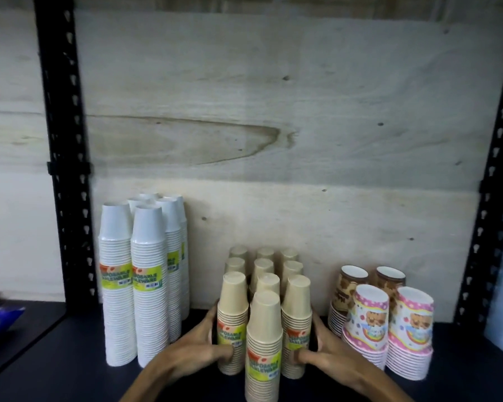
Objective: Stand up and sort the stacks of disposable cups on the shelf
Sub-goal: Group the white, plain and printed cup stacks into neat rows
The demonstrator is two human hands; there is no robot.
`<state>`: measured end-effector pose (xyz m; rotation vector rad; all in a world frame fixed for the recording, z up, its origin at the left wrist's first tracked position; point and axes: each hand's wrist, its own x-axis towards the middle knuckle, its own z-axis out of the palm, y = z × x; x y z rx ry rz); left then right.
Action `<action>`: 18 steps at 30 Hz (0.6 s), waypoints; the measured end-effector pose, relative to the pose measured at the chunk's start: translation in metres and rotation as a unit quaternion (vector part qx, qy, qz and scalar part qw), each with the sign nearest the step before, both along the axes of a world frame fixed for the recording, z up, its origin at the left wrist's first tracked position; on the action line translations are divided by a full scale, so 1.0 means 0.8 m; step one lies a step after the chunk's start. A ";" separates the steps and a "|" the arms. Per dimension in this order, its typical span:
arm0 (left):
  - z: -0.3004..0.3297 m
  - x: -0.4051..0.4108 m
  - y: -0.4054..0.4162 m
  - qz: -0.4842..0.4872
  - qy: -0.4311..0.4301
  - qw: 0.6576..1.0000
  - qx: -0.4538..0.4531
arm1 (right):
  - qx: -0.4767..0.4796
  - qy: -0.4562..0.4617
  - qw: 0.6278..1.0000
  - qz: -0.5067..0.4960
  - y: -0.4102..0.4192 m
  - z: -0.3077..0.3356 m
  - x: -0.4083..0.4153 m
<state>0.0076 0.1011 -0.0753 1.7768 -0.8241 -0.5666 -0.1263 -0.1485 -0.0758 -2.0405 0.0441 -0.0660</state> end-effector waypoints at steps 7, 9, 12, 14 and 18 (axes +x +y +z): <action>-0.012 0.012 -0.006 -0.016 -0.019 1.000 0.012 | -0.013 -0.001 1.000 0.016 0.002 -0.002 0.006; -0.012 0.011 -0.007 -0.025 -0.028 0.999 0.014 | -0.023 -0.007 1.000 0.013 0.002 -0.003 0.008; -0.014 0.011 -0.009 -0.024 -0.031 0.999 0.013 | -0.023 -0.008 1.000 0.016 0.005 -0.003 0.008; -0.012 0.008 -0.011 -0.025 -0.033 0.999 0.010 | -0.017 -0.015 1.000 0.016 0.006 -0.004 0.009; -0.010 0.007 -0.011 -0.026 -0.033 0.999 0.006 | -0.007 -0.038 0.999 0.012 0.007 -0.008 0.010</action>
